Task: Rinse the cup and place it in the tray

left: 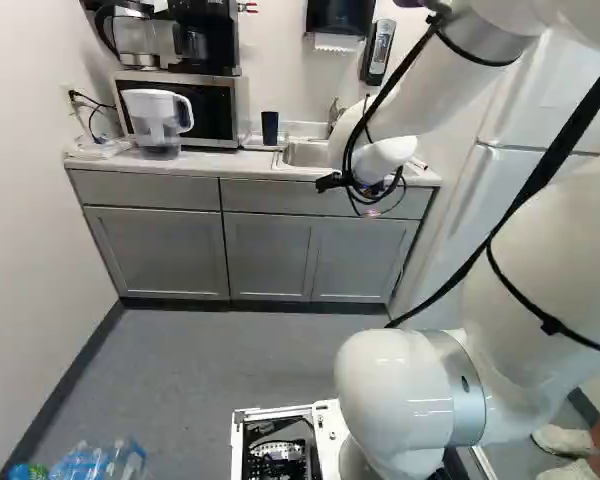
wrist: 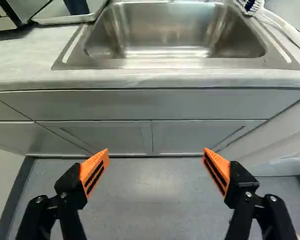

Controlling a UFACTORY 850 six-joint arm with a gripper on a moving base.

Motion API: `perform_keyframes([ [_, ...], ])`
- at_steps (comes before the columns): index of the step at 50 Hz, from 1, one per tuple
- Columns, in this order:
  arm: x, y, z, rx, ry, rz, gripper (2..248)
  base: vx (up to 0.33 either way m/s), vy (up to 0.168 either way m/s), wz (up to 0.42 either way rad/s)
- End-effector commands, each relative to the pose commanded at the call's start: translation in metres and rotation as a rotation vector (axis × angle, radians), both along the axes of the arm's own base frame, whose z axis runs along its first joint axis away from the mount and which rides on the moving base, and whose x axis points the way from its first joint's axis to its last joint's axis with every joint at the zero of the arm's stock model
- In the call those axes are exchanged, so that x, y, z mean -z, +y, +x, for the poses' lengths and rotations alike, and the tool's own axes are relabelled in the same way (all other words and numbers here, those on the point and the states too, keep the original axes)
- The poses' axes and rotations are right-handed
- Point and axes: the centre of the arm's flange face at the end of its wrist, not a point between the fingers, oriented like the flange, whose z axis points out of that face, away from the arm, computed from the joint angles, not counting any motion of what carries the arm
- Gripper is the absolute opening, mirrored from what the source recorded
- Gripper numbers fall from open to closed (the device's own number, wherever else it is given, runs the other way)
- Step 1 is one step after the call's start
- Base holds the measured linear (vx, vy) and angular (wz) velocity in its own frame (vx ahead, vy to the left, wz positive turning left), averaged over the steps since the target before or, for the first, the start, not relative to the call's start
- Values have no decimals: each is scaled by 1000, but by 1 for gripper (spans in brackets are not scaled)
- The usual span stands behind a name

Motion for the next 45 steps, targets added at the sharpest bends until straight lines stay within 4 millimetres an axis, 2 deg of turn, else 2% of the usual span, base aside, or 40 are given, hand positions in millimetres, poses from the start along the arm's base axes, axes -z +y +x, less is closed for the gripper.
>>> perform_keyframes([
  [22, 42, 16, -40, -33, -120, -11, 247, 0, 0, 0],
  [45, 73, 28, -78, -62, -219, -14, 247, 0, 0, 0],
])
